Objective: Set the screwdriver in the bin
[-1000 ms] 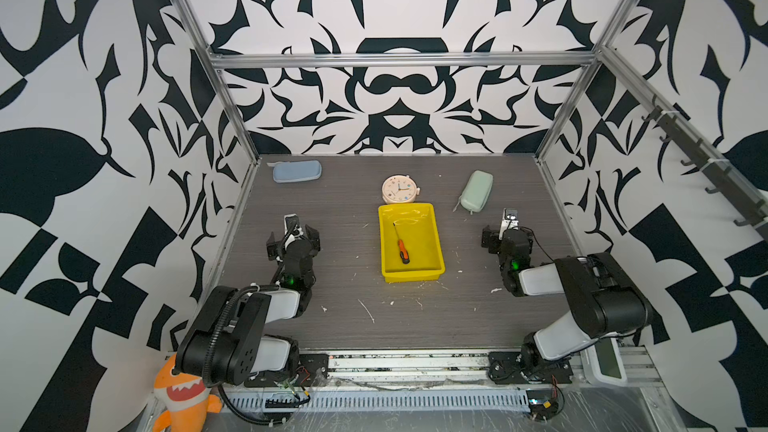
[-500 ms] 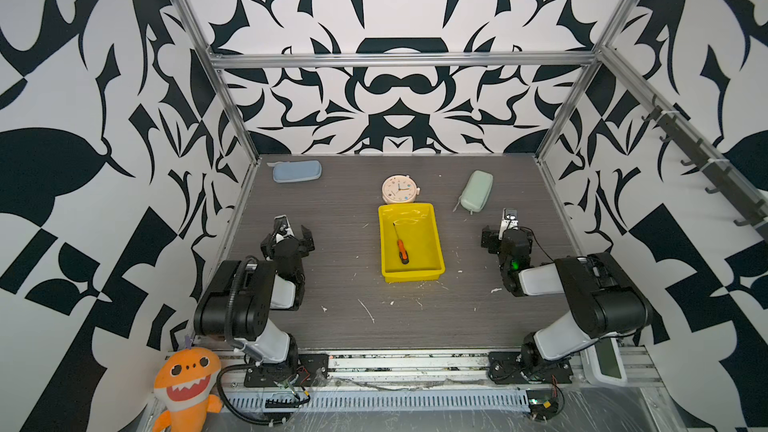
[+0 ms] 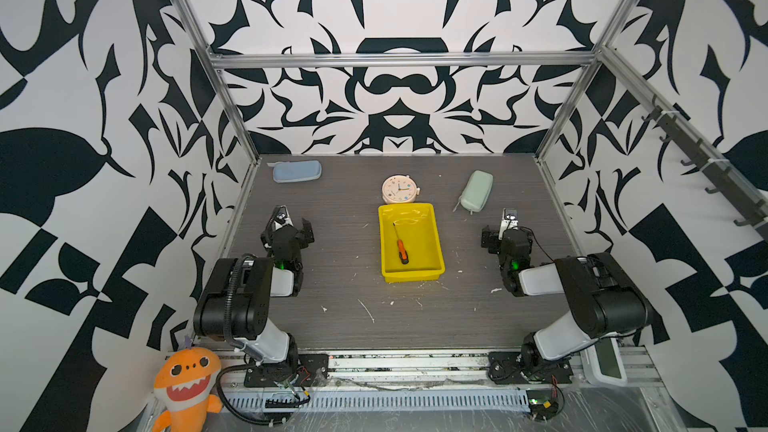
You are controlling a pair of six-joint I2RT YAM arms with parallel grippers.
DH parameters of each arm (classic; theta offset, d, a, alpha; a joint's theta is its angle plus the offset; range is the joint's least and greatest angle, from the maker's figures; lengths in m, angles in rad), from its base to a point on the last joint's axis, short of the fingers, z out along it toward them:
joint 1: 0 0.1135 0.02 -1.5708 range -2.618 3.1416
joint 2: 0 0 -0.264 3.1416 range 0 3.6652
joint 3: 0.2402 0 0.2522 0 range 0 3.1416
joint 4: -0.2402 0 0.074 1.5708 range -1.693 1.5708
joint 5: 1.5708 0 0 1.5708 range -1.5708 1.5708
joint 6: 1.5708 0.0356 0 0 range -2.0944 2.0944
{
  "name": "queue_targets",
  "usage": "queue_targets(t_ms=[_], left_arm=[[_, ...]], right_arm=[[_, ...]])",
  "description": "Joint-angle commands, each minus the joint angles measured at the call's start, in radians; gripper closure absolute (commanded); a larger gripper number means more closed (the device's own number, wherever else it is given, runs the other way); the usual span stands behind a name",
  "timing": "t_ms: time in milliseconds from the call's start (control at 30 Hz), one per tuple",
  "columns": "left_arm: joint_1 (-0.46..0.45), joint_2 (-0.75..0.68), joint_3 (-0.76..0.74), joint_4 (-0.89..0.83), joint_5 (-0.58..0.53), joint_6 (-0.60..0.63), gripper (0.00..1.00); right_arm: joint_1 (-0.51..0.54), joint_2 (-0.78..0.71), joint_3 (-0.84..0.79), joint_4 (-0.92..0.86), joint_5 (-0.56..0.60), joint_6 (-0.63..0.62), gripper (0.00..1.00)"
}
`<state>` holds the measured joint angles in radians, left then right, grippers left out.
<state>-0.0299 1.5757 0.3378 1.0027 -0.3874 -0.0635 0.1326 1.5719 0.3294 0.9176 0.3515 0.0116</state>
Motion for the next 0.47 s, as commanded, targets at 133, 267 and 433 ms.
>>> queue_targets(t_ms=[133, 267, 433], left_arm=[[0.003, -0.013, 0.004, -0.010, 0.012, -0.012, 0.00], [0.003, -0.012, 0.006, -0.010, 0.012, -0.013, 0.00], [0.004, -0.012, 0.006, -0.010, 0.012, -0.012, 0.00]], right_arm=[[0.002, -0.010, 0.013, 0.033, 0.002, -0.005, 0.00], [-0.003, -0.007, 0.017, 0.030, -0.039, -0.003, 0.00], [-0.005, -0.014, 0.010, 0.031, -0.111, -0.037, 0.00]])
